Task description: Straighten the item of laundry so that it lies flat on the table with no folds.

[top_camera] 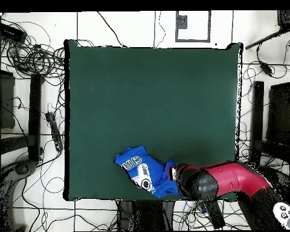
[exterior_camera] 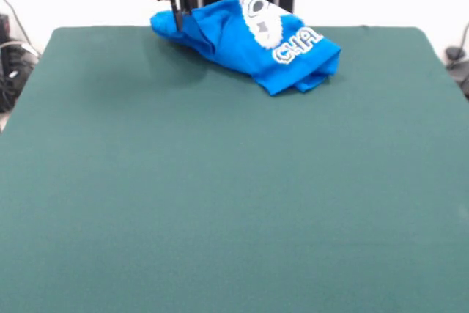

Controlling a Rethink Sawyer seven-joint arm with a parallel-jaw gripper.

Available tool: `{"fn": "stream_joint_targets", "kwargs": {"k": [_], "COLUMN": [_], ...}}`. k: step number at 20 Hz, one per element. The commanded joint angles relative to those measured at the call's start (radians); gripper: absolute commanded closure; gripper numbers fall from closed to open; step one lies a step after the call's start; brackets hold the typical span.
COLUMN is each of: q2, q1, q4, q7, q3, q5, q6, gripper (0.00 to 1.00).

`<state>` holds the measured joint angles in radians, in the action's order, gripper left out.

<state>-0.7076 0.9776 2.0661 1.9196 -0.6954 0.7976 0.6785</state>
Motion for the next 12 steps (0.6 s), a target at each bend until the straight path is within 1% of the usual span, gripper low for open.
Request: {"fn": "stream_joint_targets", "kwargs": {"k": [1, 4, 7, 12], "q2": [0.063, 0.084, 0.102, 0.116], "q1": [-0.084, -0.110, -0.119, -0.118], "q4": [-0.148, -0.203, -0.245, -0.279], "q7": [-0.218, -0.215, -0.244, -0.284], "q3": [-0.070, -0.061, -0.067, -0.076], "q5": [-0.034, -0.029, -0.032, -0.038], "q6": [0.123, 0.140, 0.161, 0.188], "gripper": [1.00, 1.00, 1.00, 1.00]}}
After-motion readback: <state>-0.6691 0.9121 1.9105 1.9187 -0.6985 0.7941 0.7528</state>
